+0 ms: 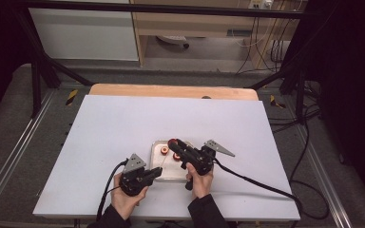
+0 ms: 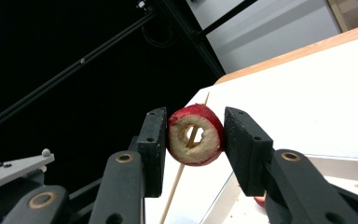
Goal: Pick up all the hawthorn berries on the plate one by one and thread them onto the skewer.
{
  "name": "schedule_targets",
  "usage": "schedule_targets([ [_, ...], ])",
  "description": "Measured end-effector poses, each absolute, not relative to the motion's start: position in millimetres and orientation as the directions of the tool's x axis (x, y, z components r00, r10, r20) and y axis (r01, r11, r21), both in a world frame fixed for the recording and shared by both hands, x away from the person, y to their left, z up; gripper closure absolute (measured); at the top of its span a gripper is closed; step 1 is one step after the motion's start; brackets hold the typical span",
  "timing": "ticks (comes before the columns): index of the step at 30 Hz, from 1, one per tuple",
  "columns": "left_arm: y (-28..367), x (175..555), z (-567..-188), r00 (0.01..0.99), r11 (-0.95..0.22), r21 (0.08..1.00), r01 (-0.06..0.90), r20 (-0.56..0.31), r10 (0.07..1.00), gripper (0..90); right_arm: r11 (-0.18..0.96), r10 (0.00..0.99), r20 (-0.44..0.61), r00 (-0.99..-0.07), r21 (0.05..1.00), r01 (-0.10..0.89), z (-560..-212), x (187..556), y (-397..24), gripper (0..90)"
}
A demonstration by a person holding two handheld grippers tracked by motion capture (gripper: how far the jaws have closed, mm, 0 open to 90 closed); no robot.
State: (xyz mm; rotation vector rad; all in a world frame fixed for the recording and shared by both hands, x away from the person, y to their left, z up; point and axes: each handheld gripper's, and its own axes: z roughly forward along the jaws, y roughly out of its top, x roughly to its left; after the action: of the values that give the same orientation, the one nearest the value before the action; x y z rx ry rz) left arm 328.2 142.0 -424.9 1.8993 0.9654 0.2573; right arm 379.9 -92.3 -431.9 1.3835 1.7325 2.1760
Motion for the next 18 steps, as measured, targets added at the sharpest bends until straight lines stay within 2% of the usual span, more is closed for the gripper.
schedule_targets([
  [18,139.0,332.1,-425.9,0.672,-0.243,0.833,0.497,-0.193,0.715,88.6,-0.341,0.506,0.616,-0.603,0.786,0.516,-440.8,370.4,-87.3,61.5],
])
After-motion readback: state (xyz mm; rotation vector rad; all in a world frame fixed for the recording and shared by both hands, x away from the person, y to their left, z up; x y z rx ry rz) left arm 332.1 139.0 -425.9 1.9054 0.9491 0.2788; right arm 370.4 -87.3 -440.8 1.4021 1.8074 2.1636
